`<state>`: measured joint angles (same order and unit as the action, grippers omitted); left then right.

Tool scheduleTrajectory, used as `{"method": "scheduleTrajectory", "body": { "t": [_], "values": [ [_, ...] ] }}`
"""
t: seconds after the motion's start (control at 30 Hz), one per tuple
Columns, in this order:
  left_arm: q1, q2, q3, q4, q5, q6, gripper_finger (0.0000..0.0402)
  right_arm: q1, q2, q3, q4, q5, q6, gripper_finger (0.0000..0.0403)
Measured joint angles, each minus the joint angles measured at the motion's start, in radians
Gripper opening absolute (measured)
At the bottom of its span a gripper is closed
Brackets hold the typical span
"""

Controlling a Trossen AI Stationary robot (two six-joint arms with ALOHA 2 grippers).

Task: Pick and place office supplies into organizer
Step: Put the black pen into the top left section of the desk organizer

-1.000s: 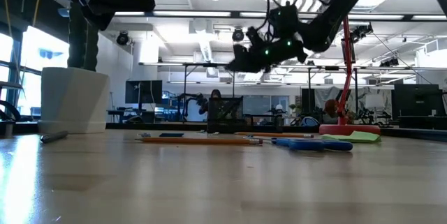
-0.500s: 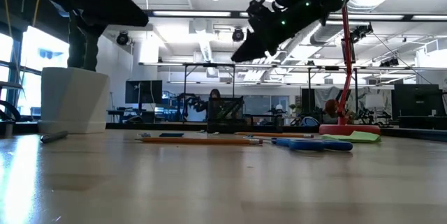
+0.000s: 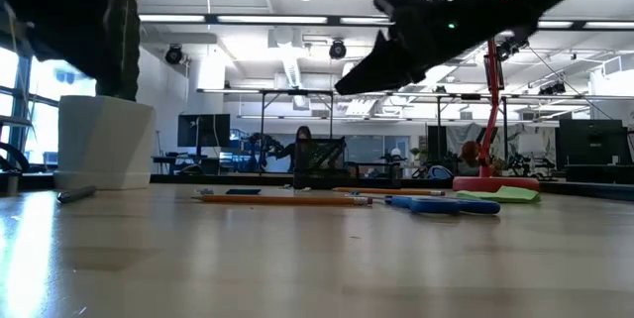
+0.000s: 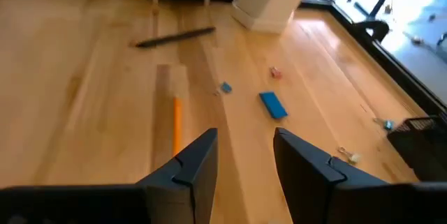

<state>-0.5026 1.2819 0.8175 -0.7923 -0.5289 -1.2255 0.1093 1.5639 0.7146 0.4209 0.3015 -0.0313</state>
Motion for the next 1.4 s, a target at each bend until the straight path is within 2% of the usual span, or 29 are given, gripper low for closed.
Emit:
{"method": "scheduleTrajectory", "body": {
  "t": [0.17,0.3,0.4,0.5,0.57,0.67,0.8,0.93,1.2,1.4],
  "values": [
    [0.022,0.0,0.079,-0.348,0.162,-0.299,0.0038,0.056,0.0,-0.072,0.076,0.012,-0.002,0.0133],
    [0.049,0.0,0.085,-0.472,0.198,-0.472,0.0092,0.073,0.0,-0.078,0.078,0.005,-0.005,0.0134],
    [0.089,0.0,0.085,-0.474,0.188,-0.543,0.0139,0.082,0.0,-0.078,0.079,-0.022,-0.041,0.0133],
    [0.123,0.015,0.085,-0.415,0.149,-0.553,0.0182,0.084,0.0,-0.078,0.078,-0.024,-0.067,0.0134],
    [0.15,0.029,0.085,-0.392,0.14,-0.555,0.0203,0.083,0.0,-0.078,0.078,-0.024,-0.081,0.0133],
    [0.194,0.07,0.081,-0.39,0.178,-0.566,0.022,0.083,0.0,-0.075,0.08,-0.027,-0.104,0.0134],
    [0.23,0.109,0.049,-0.378,0.21,-0.582,0.0217,0.083,0.0,-0.075,0.121,-0.063,-0.142,0.0133],
    [0.238,0.113,-0.016,-0.364,0.183,-0.648,0.0199,0.083,0.0,-0.075,0.161,-0.075,-0.176,0.0133],
    [0.299,0.103,-0.138,-0.09,0.198,-0.628,0.0157,0.062,0.0,-0.074,0.198,-0.074,-0.239,0.0134],
    [0.335,0.105,-0.165,-0.078,0.238,-0.614,0.0142,0.05,0.0,-0.074,0.189,-0.094,-0.24,0.0134]
  ]
}}
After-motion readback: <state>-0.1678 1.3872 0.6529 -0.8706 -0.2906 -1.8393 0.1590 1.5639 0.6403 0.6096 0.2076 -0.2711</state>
